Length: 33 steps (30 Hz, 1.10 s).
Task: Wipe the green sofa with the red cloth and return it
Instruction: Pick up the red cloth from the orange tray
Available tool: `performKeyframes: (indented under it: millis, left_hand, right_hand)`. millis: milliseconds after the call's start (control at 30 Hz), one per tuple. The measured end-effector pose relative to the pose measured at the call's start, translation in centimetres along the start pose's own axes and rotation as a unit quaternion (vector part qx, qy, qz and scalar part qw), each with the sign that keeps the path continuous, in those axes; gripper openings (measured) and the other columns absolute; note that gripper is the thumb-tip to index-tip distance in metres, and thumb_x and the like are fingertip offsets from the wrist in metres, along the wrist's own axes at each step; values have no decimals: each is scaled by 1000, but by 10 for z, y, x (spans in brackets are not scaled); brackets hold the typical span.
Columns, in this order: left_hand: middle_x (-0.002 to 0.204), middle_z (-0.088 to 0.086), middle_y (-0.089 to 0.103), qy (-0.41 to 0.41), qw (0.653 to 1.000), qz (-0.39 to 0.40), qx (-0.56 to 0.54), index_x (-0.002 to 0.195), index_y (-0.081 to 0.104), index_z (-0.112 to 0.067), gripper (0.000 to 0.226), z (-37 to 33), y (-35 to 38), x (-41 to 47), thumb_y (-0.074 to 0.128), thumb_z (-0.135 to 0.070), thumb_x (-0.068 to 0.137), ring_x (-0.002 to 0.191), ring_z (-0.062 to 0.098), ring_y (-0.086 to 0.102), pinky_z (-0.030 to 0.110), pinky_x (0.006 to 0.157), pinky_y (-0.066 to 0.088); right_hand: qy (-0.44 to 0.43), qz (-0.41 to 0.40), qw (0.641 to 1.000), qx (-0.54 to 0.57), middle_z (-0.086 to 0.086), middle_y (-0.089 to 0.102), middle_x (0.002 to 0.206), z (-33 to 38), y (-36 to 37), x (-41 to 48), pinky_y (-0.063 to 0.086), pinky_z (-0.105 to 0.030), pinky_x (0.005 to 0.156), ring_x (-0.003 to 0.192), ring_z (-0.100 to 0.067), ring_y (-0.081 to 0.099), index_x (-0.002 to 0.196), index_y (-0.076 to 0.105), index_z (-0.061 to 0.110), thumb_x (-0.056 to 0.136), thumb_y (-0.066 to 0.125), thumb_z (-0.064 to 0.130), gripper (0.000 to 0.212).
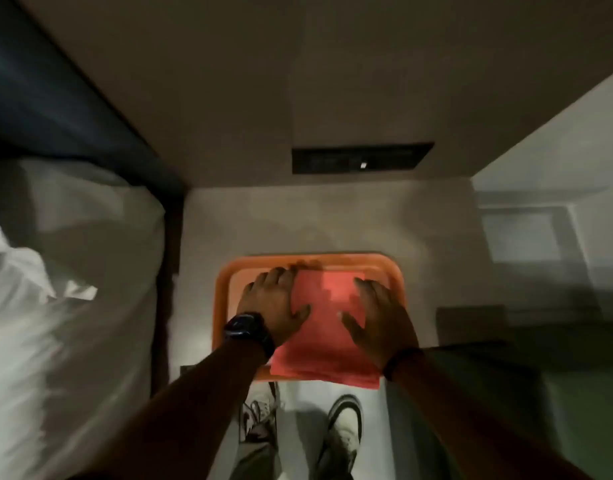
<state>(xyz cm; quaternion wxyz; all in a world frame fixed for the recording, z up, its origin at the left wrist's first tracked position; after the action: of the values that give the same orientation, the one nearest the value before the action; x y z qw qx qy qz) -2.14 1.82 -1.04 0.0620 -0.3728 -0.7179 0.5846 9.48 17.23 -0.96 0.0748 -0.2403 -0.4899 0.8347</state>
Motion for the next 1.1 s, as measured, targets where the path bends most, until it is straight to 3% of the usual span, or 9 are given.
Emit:
performKeyframes:
  millis: [200,333,433,533,633,733,800,933,1100]
  left_hand:
    - [117,13,57,-269,952,38,-139,116,54,-24,61,29,74,56,65,-61,70,108,39,50,47,92,45]
    - [88,-1,68,-331,896,48,-293,86,66,-26,25,29,89,73,74,-42,68,95,28,61,34,80,49]
    - [69,-6,62,-261,902,49,-339,65,64,-24,14,15,89,70,78,-24,68,80,22,62,23,59,42]
    - [82,-3,67,-138,919,19,-369,76,70,-24,17,-6,70,58,80,-16,65,79,16,60,26,70,46]
    - [82,10,69,-7,927,26,-373,80,69,-10,17,-31,43,45,80,-7,67,76,15,61,30,71,49]
    - [74,10,66,92,933,4,-349,78,68,-1,18,-55,9,31,81,2,65,64,-1,56,14,63,44]
    - [75,9,66,126,939,-12,-320,80,69,-3,20,-79,-14,19,80,4,65,67,3,57,21,68,45]
    - [71,-10,61,199,938,-40,-282,81,68,0,22,-142,-62,-10,80,5,64,62,-13,54,10,65,44]
    - [68,-43,59,315,916,-94,-229,83,69,-12,18,-291,-119,-59,80,-11,68,65,-16,55,2,66,42]
  right_hand:
    - [33,70,996,-43,-13,28,151,-30,71,49,30,-46,107,138,-30,23,146,22,16,89,56,34,68]
    - [62,70,993,-71,-14,29,147,-29,73,65,37,-51,99,131,-36,28,146,20,20,86,61,35,74]
    - [40,59,995,-76,-14,30,146,-24,62,72,35,-51,101,131,-35,29,145,22,22,78,70,34,84]
    - [-6,71,995,-64,-10,32,146,-22,44,78,26,-51,107,137,-31,23,141,32,25,72,74,29,80]
    - [-43,91,993,-64,-6,47,138,-20,22,73,24,-47,109,134,-29,31,121,56,26,72,72,33,52]
    - [-104,43,994,-15,-13,66,116,-21,-12,47,32,-34,94,113,-33,55,103,68,17,76,71,24,28]
    - [-112,26,992,47,-16,66,117,-27,-40,21,30,-26,85,109,-34,57,106,67,10,74,72,10,33]
    - [-100,-2,994,42,-9,66,116,-45,-104,-34,39,-33,86,107,-29,57,109,62,14,83,62,16,26]
    - [-69,-180,978,78,-9,70,92,-104,-220,-161,31,-28,64,88,-30,61,86,61,15,82,63,20,7]
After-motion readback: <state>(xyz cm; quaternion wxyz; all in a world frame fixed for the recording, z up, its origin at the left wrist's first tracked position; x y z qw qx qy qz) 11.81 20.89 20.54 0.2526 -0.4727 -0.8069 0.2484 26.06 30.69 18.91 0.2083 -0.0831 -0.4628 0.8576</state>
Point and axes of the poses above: each hand's wrist, its own x-axis towards the middle knuckle, its own y-axis out of the palm, z = x × y, the point moved 3 cm from there along x, towards the middle knuckle
